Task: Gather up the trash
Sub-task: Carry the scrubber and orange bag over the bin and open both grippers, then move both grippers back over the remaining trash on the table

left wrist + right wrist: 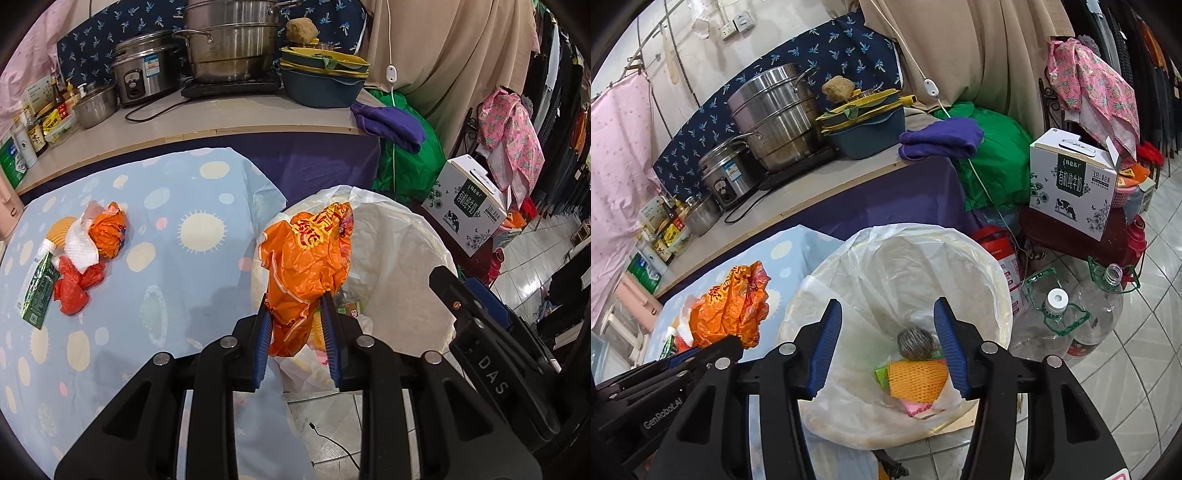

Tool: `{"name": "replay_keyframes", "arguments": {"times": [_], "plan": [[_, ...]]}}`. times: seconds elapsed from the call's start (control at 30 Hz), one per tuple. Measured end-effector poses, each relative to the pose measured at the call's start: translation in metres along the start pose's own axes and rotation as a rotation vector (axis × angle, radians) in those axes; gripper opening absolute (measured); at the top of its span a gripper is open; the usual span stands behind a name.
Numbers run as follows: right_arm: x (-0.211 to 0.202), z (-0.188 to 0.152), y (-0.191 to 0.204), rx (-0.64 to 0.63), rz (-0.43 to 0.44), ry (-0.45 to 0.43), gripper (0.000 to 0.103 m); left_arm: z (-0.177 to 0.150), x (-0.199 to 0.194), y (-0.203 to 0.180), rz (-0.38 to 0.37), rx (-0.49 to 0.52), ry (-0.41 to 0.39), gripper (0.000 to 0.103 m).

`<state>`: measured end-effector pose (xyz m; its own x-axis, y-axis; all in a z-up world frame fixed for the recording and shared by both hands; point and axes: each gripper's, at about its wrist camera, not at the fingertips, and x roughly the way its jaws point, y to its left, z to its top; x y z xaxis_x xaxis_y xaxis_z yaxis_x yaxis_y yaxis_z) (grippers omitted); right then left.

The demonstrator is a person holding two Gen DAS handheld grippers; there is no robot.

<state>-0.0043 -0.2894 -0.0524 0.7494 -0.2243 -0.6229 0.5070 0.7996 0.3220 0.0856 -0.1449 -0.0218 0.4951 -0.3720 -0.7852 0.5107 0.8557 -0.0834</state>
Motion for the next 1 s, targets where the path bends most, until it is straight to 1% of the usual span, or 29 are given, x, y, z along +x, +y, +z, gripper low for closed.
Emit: {"name": "replay_keyframes", "arguments": {"times": [0.1,0.23,0.33,0.6,0.7,1.0], "plan": [[-0.001,0.0,0.0,-0.001,-0.002,0.0,0.051,0.001,0.002,-0.003,-0.006,0.004,0.0,0.027],[-0.002,0.0,-0.001,-0.001,-0.004,-0.002,0.051,0.001,0.004,-0.006,-0.002,0.009,-0.005,0.036],[-0.003,0.0,-0.001,0.0,-0.004,-0.004,0.051,0.001,0.004,-0.005,-0.001,0.009,-0.006,0.041],[-0.006,0.001,0.003,-0.013,-0.001,-0.005,0.052,0.002,0.001,0.001,0.008,-0.007,-0.013,0.043],[-0.008,0.001,0.007,-0.019,0.002,-0.005,0.052,0.002,-0.001,0.006,0.017,-0.017,-0.021,0.05],[-0.011,0.0,0.026,-0.05,0.011,-0.005,0.052,0.0,-0.009,0.028,0.037,-0.056,-0.035,0.051]]}}
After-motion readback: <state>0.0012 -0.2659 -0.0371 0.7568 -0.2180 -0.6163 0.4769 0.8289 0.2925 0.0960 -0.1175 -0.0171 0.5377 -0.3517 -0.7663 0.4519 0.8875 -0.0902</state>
